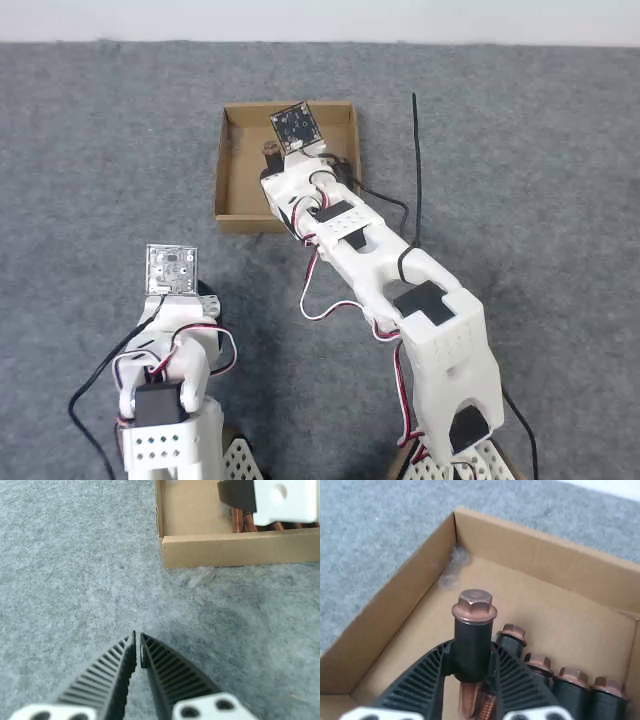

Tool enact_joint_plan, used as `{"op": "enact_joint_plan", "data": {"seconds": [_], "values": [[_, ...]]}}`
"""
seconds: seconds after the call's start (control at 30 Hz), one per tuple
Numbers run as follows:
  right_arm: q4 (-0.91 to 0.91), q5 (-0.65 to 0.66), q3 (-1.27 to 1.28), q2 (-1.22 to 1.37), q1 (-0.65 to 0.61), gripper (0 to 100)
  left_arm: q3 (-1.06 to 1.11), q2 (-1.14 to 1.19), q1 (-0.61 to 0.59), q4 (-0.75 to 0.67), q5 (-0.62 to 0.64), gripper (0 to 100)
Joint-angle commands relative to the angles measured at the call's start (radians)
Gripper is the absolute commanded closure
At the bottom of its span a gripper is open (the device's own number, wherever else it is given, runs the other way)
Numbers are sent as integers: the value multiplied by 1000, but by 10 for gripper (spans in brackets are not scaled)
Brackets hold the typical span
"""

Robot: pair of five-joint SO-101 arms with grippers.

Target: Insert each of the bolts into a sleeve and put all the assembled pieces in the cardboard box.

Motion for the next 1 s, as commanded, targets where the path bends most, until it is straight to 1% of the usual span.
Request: {"op": "enact_joint_plan", "data": {"seconds": [0.0,0.1,0.2,0.37,0.4,0.67,0.97], "values": [[2,54,-78,-30,-19,992,-16,-17,-5,-31,-3,989],[21,112,-75,-30,-28,992,-16,-17,-5,-29,-3,989],[79,112,-78,-36,-28,988,-16,-17,-5,-28,-3,989],[88,112,-78,-33,-27,867,-16,-17,-5,-28,-3,989],[88,112,-77,-31,-27,857,-16,-17,-5,-28,-3,989],[88,112,-64,-85,-8,935,-16,-17,-5,-28,-3,989],[88,112,126,-378,64,939,-16,-17,-5,-29,-3,989]]}}
